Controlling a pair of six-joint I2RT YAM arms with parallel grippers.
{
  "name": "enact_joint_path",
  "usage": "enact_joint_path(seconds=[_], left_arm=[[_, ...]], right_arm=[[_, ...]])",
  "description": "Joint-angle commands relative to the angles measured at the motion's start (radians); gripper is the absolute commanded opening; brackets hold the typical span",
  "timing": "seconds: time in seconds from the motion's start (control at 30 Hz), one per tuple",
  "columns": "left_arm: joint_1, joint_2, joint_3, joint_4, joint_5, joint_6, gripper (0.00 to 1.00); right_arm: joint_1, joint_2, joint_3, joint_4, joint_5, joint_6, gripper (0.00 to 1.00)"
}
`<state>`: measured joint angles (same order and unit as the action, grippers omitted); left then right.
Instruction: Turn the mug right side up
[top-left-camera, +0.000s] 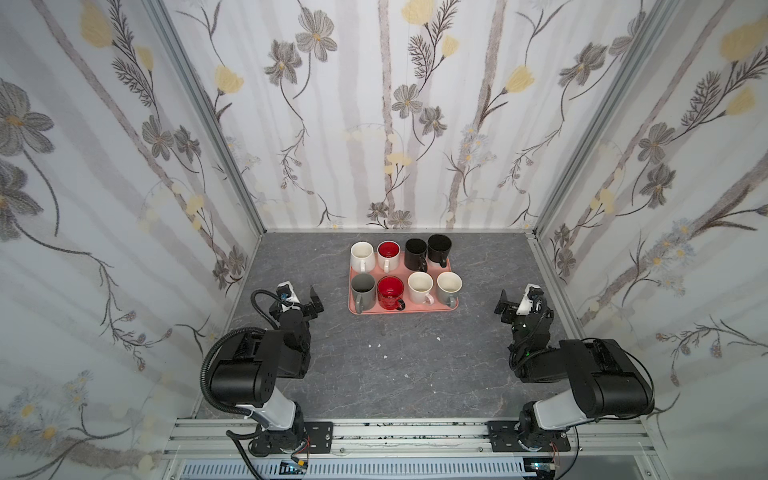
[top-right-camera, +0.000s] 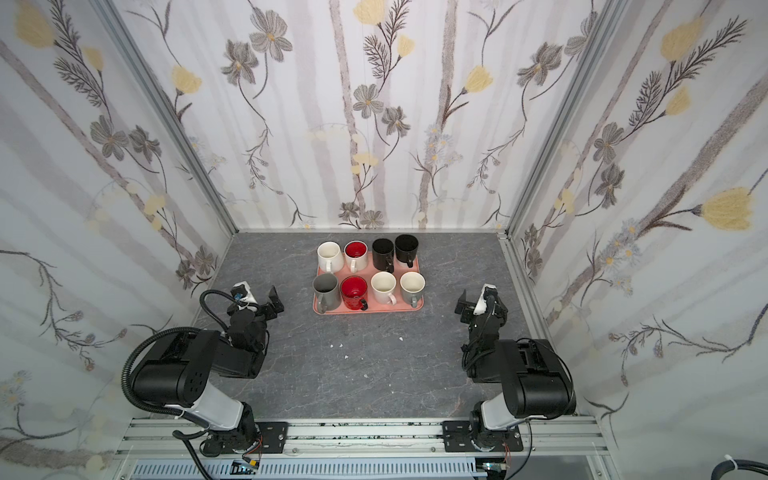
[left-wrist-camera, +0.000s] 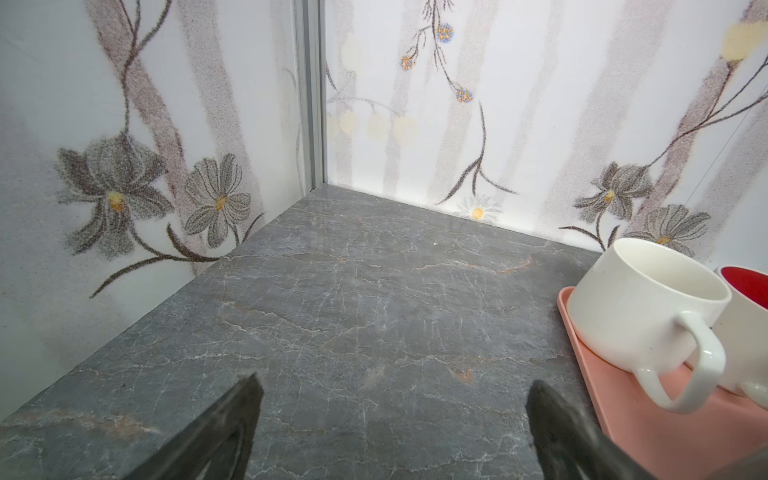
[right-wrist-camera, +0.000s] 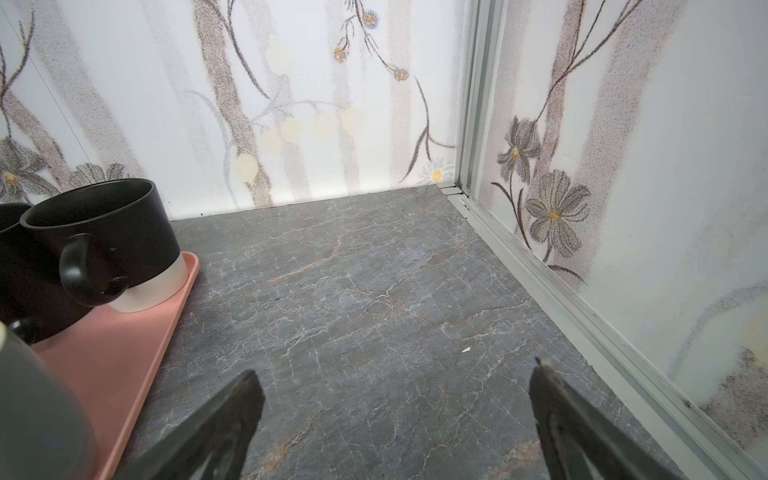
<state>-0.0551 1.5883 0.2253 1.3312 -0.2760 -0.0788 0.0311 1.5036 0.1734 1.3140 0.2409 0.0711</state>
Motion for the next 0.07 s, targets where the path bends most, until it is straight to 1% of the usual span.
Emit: enact_joint_path(seconds=[0.0, 0.03], left_arm=[[0.001, 0.001, 0.001, 0.041, -0.011, 0.001, 1.0], [0.0, 0.001, 0.0, 0.041, -0.012, 0.001, 1.0]], right_arm=[[0.0, 0.0, 0.0, 0.039, 0.005, 0.006, 1.0], [0.0, 0.0, 0.0, 0.04, 0.006, 0.005, 1.0]])
